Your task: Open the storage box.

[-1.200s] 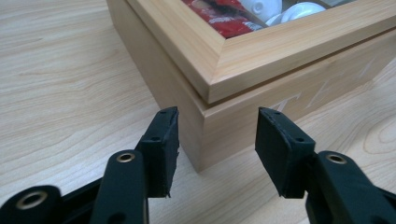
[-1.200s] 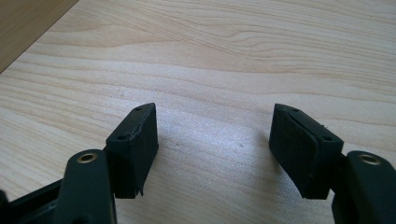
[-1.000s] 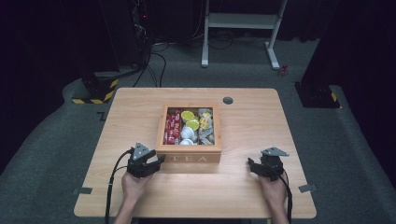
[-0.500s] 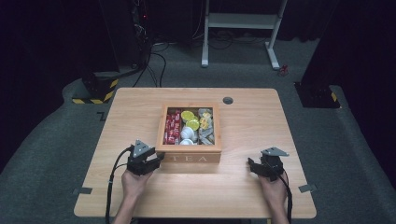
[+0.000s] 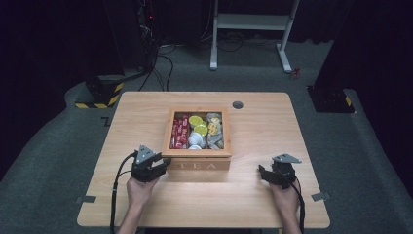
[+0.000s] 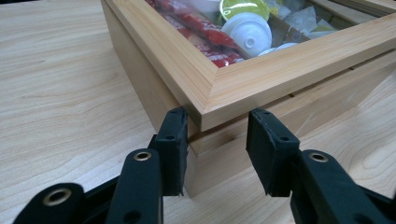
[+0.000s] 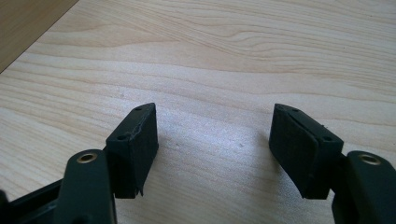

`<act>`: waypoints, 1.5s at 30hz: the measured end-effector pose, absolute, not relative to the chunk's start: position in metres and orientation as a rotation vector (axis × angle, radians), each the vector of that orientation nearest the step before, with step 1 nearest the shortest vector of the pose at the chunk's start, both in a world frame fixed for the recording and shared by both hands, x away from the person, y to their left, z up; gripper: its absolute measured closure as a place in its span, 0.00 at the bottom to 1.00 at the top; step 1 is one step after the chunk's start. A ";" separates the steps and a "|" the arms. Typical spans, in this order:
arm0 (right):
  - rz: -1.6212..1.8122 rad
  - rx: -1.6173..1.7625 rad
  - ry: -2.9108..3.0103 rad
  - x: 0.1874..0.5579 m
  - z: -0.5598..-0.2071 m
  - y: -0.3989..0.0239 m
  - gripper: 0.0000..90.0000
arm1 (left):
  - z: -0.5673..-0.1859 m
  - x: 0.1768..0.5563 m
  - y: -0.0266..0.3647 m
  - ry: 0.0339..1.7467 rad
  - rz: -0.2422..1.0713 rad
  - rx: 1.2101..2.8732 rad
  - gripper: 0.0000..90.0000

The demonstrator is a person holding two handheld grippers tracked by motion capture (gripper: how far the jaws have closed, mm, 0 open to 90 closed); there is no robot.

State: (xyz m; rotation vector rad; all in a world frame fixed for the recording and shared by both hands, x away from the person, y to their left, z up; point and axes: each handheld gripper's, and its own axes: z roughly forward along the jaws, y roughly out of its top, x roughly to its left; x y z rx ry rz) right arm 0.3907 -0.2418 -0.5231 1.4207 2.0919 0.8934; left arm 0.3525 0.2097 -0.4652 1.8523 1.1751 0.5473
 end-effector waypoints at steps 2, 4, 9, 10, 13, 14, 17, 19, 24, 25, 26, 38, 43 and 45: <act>0.893 1.421 2.092 0.391 -0.523 -0.242 0.36 | -0.463 0.353 0.210 1.174 0.542 1.858 0.65; 0.893 1.420 2.092 0.391 -0.523 -0.242 0.36 | -0.462 0.354 0.210 1.174 0.538 1.858 0.65; 0.893 1.418 2.093 0.391 -0.523 -0.242 0.37 | -0.458 0.354 0.211 1.177 0.534 1.848 0.65; 0.893 1.416 2.094 0.391 -0.523 -0.242 0.37 | -0.458 0.354 0.211 1.177 0.534 1.848 0.65; 0.892 1.413 2.095 0.391 -0.523 -0.242 0.37 | -0.455 0.354 0.212 1.182 0.514 1.819 0.65; 0.892 1.413 2.095 0.391 -0.523 -0.242 0.37 | -0.453 0.355 0.212 1.181 0.515 1.824 0.65; 0.892 1.413 2.096 0.391 -0.523 -0.242 0.37 | -0.449 0.355 0.212 1.185 0.507 1.812 0.65; 0.891 1.412 2.095 0.391 -0.523 -0.242 0.37 | -0.447 0.356 0.213 1.186 0.507 1.808 0.65; 0.893 1.412 2.094 0.391 -0.523 -0.241 0.37 | -0.442 0.357 0.213 1.190 0.495 1.787 0.65; 0.893 1.412 2.094 0.391 -0.523 -0.241 0.37 | -0.442 0.357 0.213 1.190 0.495 1.787 0.65; 0.889 1.416 2.092 0.391 -0.523 -0.241 0.37 | -0.441 0.358 0.214 1.190 0.488 1.783 0.66; 0.906 1.396 2.129 0.389 -0.520 -0.239 0.51 | -0.429 0.362 0.214 1.202 0.478 1.749 0.66; 1.029 1.383 2.159 0.383 -0.510 -0.231 0.54 | -0.426 0.363 0.214 1.204 0.472 1.745 0.66; 1.076 1.345 2.179 0.381 -0.502 -0.227 0.55 | -0.426 0.364 0.214 1.203 0.471 1.739 0.66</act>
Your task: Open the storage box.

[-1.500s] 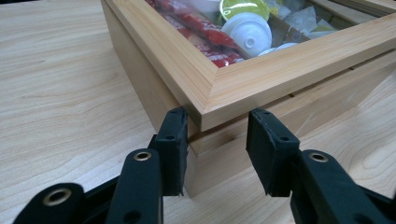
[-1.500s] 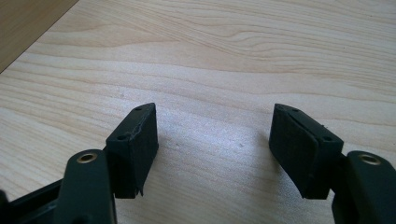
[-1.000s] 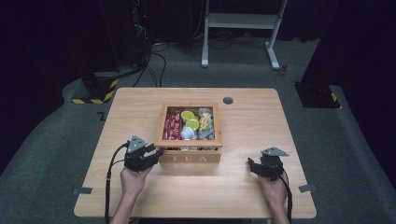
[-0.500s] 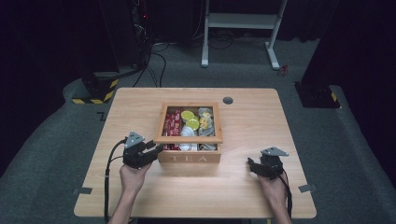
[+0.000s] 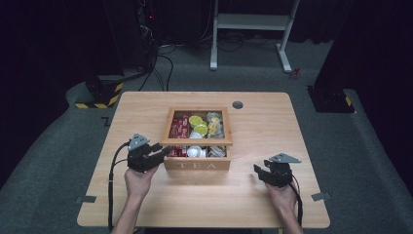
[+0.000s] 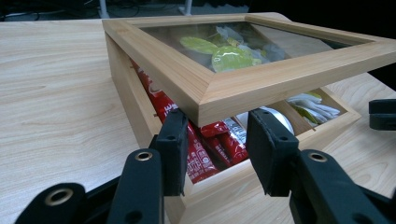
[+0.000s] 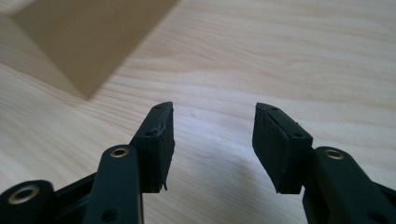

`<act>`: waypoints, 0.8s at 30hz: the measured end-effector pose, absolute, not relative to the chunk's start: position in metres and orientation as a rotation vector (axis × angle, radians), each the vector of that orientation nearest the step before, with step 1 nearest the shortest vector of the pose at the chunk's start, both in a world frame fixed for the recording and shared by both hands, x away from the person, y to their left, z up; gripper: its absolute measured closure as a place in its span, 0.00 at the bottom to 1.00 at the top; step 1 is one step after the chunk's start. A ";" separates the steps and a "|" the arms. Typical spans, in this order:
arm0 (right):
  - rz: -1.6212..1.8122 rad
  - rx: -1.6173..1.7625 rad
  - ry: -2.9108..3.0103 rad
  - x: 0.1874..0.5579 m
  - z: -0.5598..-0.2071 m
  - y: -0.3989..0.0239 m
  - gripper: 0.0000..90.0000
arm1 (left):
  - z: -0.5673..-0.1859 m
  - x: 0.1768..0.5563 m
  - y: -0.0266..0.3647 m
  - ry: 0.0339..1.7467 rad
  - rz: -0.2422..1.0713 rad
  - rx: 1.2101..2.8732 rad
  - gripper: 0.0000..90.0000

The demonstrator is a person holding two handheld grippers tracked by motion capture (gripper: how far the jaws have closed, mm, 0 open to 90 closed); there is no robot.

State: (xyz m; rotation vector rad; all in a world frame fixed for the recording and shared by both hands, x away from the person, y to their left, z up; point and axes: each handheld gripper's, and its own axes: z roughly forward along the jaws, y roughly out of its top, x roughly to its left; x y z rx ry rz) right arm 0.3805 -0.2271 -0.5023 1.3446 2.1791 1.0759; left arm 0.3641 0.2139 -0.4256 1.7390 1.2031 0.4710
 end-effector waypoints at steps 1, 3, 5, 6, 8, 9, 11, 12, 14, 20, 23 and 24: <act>1.085 1.329 2.185 0.380 -0.500 -0.226 0.55 | -0.425 0.365 0.214 1.205 0.470 1.737 0.66; 1.114 1.296 2.201 0.379 -0.493 -0.221 0.56 | -0.424 0.365 0.214 1.203 0.470 1.739 0.66; 1.160 1.262 2.217 0.378 -0.487 -0.217 0.56 | -0.423 0.366 0.214 1.204 0.462 1.734 0.66; 1.177 1.256 2.222 0.378 -0.485 -0.215 0.55 | -0.423 0.366 0.214 1.203 0.463 1.733 0.66; 1.206 1.234 2.236 0.378 -0.479 -0.211 0.55 | -0.422 0.367 0.214 1.204 0.462 1.732 0.66; 1.219 1.225 2.237 0.378 -0.477 -0.209 0.55 | -0.421 0.367 0.214 1.204 0.465 1.731 0.66; 1.237 1.198 2.242 0.378 -0.473 -0.205 0.55 | -0.420 0.368 0.214 1.202 0.466 1.731 0.66; 1.250 1.180 2.244 0.378 -0.470 -0.202 0.55 | -0.420 0.368 0.214 1.202 0.466 1.731 0.66; 1.269 1.147 2.249 0.377 -0.465 -0.197 0.56 | -0.419 0.369 0.215 1.199 0.457 1.723 0.66; 1.314 1.056 2.276 0.377 -0.451 -0.174 0.58 | -0.415 0.371 0.215 1.201 0.464 1.727 0.66; 1.320 1.037 2.283 0.378 -0.449 -0.167 0.58 | -0.413 0.373 0.215 1.198 0.464 1.722 0.66; 1.337 1.024 2.296 0.379 -0.447 -0.159 0.58 | -0.412 0.374 0.215 1.197 0.465 1.719 0.66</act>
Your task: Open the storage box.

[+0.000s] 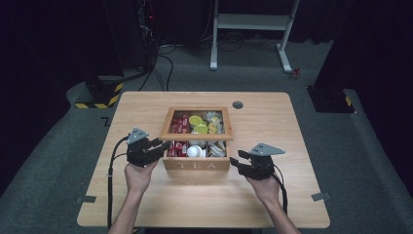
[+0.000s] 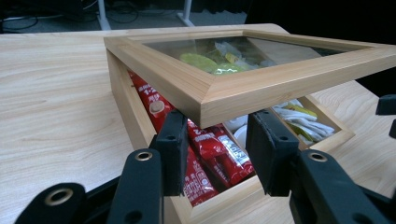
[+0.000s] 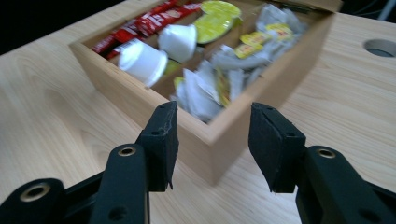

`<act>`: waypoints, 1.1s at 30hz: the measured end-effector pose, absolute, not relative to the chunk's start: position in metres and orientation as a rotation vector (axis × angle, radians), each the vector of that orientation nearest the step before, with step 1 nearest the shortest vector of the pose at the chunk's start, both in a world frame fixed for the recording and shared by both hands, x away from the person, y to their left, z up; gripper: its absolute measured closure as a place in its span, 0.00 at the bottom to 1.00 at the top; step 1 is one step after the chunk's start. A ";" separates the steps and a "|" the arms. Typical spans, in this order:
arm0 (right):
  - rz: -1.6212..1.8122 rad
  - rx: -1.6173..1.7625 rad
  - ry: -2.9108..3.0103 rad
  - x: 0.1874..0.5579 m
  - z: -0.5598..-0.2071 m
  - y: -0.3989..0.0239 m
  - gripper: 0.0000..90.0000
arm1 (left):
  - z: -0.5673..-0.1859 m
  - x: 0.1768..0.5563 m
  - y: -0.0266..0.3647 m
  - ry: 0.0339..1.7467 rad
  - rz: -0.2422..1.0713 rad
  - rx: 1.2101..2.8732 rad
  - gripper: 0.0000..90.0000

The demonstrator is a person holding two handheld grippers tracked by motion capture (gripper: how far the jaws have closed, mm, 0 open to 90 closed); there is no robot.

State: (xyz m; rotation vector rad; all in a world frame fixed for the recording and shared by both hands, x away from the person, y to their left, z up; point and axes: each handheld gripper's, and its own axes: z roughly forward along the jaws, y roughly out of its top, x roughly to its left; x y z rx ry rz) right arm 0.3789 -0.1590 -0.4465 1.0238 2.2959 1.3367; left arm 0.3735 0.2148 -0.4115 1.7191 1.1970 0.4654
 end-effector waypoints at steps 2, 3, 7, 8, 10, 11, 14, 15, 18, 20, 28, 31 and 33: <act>1.340 1.006 2.305 0.380 -0.445 -0.151 0.58 | -0.410 0.375 0.215 1.195 0.465 1.722 0.66; 1.338 0.993 2.308 0.379 -0.444 -0.145 0.58 | -0.410 0.375 0.215 1.194 0.466 1.722 0.66; 1.330 0.962 2.316 0.379 -0.442 -0.130 0.58 | -0.409 0.376 0.215 1.195 0.461 1.714 0.66; 1.323 0.946 2.325 0.380 -0.442 -0.119 0.58 | -0.409 0.377 0.215 1.195 0.461 1.718 0.66; 1.318 0.936 2.331 0.382 -0.443 -0.111 0.58 | -0.408 0.377 0.214 1.192 0.463 1.723 0.66; 1.316 0.937 2.334 0.382 -0.443 -0.108 0.57 | -0.408 0.377 0.214 1.193 0.462 1.725 0.66; 1.308 0.926 2.341 0.386 -0.445 -0.096 0.57 | -0.406 0.378 0.215 1.189 0.464 1.724 0.66; 1.308 0.926 2.341 0.386 -0.445 -0.096 0.57 | -0.406 0.378 0.215 1.189 0.464 1.724 0.66; 1.291 0.908 2.362 0.389 -0.449 -0.082 0.57 | -0.403 0.380 0.215 1.188 0.468 1.716 0.66; 1.283 0.900 2.367 0.391 -0.450 -0.076 0.57 | -0.402 0.381 0.214 1.189 0.468 1.717 0.66; 1.267 0.896 2.386 0.400 -0.453 -0.062 0.56 | -0.399 0.383 0.215 1.184 0.468 1.720 0.66; 1.252 0.889 2.394 0.402 -0.453 -0.055 0.55 | -0.399 0.383 0.215 1.186 0.468 1.716 0.66; 1.244 0.883 2.397 0.404 -0.452 -0.051 0.55 | -0.398 0.384 0.215 1.187 0.469 1.717 0.66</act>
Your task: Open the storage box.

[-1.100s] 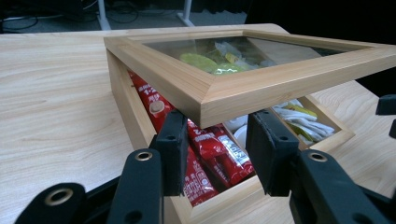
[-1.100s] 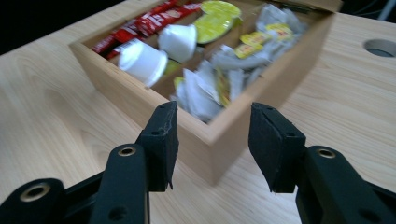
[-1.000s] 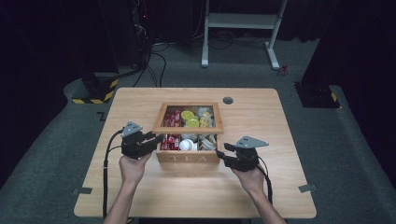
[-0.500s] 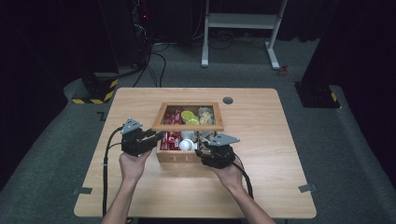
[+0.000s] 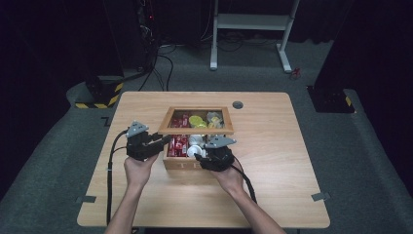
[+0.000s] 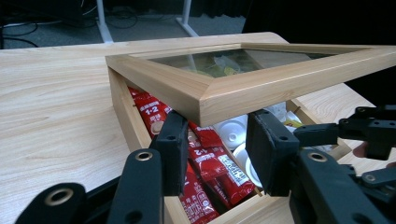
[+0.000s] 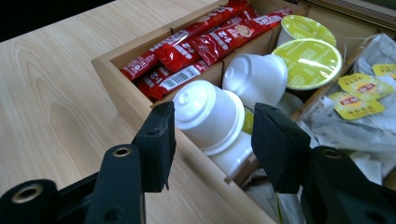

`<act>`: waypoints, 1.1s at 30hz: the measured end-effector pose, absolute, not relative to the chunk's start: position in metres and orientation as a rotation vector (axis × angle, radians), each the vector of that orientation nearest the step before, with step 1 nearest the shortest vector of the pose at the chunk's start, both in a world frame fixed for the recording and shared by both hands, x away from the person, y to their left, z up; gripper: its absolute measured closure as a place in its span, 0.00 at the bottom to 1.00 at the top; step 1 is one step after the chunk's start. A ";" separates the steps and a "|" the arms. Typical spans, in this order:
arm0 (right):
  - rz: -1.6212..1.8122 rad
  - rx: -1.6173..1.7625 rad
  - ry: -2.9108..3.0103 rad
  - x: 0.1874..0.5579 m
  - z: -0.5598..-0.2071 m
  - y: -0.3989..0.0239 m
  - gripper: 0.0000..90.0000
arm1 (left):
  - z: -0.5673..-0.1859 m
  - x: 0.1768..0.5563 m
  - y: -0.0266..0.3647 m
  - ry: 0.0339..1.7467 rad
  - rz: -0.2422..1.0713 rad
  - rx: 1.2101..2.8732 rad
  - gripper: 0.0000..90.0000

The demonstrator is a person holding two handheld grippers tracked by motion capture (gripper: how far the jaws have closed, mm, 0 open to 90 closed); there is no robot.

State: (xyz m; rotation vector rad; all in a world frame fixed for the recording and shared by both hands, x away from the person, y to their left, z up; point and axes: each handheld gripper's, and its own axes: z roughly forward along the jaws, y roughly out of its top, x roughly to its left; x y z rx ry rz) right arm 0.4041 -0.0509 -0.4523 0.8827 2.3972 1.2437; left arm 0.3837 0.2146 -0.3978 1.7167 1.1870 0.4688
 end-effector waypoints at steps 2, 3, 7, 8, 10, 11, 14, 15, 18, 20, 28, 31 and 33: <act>1.240 0.882 2.394 0.407 -0.452 -0.046 0.55 | -0.397 0.384 0.215 1.186 0.470 1.721 0.66; 1.238 0.882 2.394 0.407 -0.452 -0.044 0.55 | -0.397 0.384 0.214 1.186 0.473 1.723 0.66; 1.228 0.885 2.398 0.410 -0.453 -0.039 0.54 | -0.396 0.385 0.214 1.186 0.476 1.722 0.66; 1.219 0.887 2.404 0.410 -0.453 -0.037 0.54 | -0.396 0.384 0.214 1.187 0.476 1.722 0.66; 1.210 0.879 2.403 0.412 -0.454 -0.034 0.53 | -0.396 0.385 0.214 1.186 0.474 1.722 0.66; 1.207 0.872 2.402 0.413 -0.453 -0.031 0.53 | -0.397 0.385 0.214 1.187 0.472 1.723 0.66; 1.204 0.874 2.401 0.414 -0.452 -0.028 0.53 | -0.396 0.385 0.214 1.184 0.472 1.725 0.66; 1.201 0.876 2.400 0.415 -0.451 -0.025 0.53 | -0.396 0.385 0.214 1.184 0.473 1.725 0.66; 1.195 0.874 2.401 0.417 -0.451 -0.022 0.53 | -0.395 0.386 0.214 1.186 0.472 1.723 0.66; 1.181 0.881 2.409 0.418 -0.454 -0.020 0.52 | -0.395 0.387 0.213 1.185 0.471 1.720 0.66; 1.142 0.882 2.418 0.421 -0.459 -0.017 0.52 | -0.393 0.392 0.211 1.180 0.457 1.713 0.66; 1.141 0.887 2.430 0.423 -0.460 -0.017 0.51 | -0.392 0.394 0.211 1.178 0.457 1.714 0.66; 1.140 0.885 2.428 0.424 -0.460 -0.018 0.51 | -0.391 0.394 0.210 1.179 0.457 1.714 0.66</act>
